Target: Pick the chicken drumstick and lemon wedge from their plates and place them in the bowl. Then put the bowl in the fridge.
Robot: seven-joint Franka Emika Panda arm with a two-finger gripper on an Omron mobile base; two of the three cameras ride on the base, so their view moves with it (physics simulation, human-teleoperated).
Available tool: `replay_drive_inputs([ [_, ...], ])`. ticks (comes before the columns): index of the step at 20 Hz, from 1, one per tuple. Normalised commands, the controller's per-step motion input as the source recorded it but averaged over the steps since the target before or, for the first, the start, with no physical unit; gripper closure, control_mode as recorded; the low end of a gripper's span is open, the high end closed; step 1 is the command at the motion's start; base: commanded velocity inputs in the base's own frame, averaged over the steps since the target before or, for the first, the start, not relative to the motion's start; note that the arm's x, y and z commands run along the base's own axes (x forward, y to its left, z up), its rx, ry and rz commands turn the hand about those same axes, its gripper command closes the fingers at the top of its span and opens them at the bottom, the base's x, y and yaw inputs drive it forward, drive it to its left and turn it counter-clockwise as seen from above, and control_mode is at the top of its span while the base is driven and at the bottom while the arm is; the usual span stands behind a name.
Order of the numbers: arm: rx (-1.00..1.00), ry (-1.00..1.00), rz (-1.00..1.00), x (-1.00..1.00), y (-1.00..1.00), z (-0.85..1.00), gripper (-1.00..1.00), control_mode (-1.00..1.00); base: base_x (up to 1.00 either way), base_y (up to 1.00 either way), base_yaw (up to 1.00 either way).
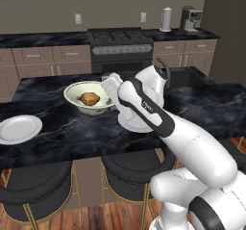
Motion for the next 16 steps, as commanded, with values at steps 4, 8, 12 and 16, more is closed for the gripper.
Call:
replay_drive_inputs([
  [4, 0.00, -0.08, -0.01, -0.30, -0.14, 0.15, 1.00, -1.00, 0.00, 0.00, 0.00],
  [8, 0.01, -0.03, -0.01, -0.05, -0.02, 0.03, 1.00, -1.00, 0.00, 0.00, 0.00],
  [12, 0.00, 0.00, 0.00, 0.00, 0.00, 0.00, 1.00, -1.00, 0.00, 0.00, 0.00],
  [16, 0.00, 0.00, 0.00, 0.00, 0.00, 0.00, 1.00, -1.00, 0.00, 0.00, 0.00],
])
